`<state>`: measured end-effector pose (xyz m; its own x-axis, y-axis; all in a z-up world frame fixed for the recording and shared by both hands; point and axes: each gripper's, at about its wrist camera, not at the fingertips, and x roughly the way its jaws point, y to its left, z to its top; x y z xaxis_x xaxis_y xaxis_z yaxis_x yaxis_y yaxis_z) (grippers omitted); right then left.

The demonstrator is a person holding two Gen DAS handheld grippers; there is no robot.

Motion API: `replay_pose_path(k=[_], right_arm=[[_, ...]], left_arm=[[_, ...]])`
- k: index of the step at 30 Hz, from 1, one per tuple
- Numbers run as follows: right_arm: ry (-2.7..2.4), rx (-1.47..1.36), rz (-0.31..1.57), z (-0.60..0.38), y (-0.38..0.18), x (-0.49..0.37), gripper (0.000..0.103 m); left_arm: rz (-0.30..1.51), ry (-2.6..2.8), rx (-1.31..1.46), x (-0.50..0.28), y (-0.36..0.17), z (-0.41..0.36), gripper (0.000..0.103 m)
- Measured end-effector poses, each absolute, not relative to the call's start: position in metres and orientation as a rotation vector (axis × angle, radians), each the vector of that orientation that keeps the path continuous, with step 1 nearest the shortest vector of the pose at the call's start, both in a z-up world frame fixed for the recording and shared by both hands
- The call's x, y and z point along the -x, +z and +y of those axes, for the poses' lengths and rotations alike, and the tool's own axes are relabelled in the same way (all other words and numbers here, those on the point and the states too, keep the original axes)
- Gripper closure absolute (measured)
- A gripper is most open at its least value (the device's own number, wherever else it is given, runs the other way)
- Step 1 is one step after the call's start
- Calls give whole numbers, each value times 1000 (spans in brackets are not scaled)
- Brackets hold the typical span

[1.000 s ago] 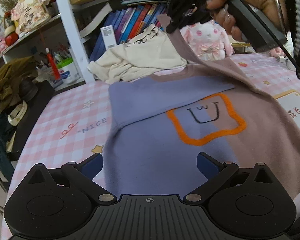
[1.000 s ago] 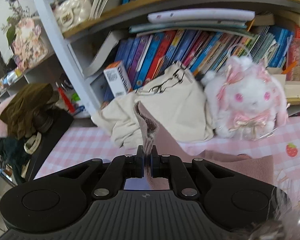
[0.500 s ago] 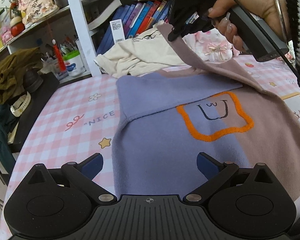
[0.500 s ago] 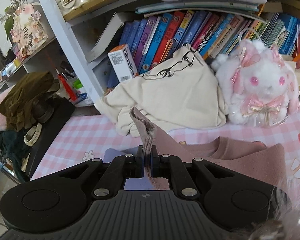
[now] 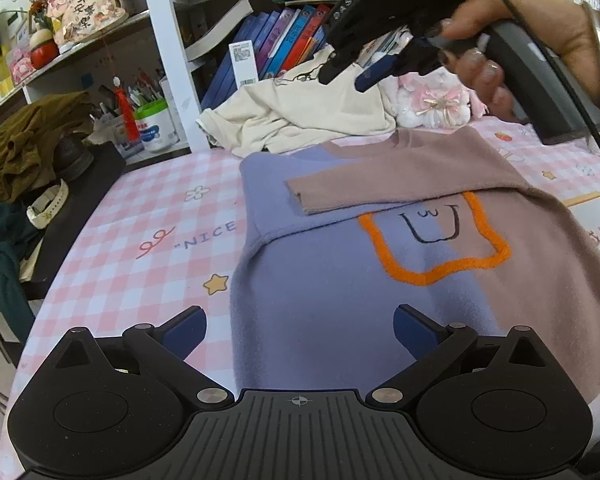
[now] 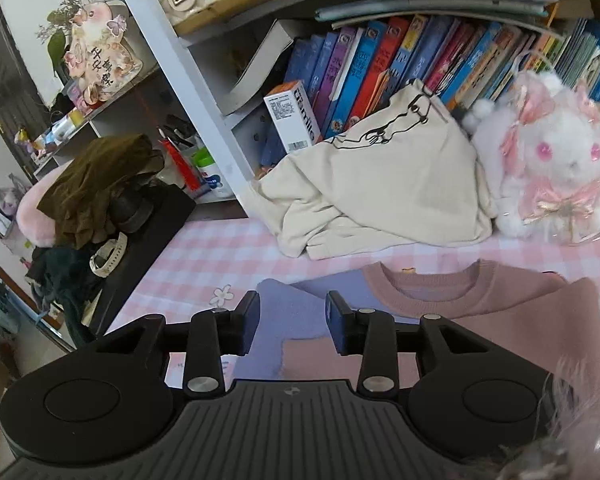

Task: Fold clothes
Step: 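Lift the mauve sleeve with the right gripper and lay it over the lavender sleeve, then release the mauve sleeve and move the right gripper to the mauve hem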

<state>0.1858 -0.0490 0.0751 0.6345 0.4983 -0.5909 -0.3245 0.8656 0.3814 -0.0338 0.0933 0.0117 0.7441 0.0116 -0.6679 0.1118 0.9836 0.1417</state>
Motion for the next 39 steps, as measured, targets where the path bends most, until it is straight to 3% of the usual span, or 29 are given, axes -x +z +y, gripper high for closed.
replay_pose_path(k=[21,39], right_arm=[[275,-207,883,-140,21,-65,61],[90,-204,934,-206,-4,54,61]], left_arm=[[746,-91,-145,39,12,82,2],[858,-32,22,38,2,110,2]])
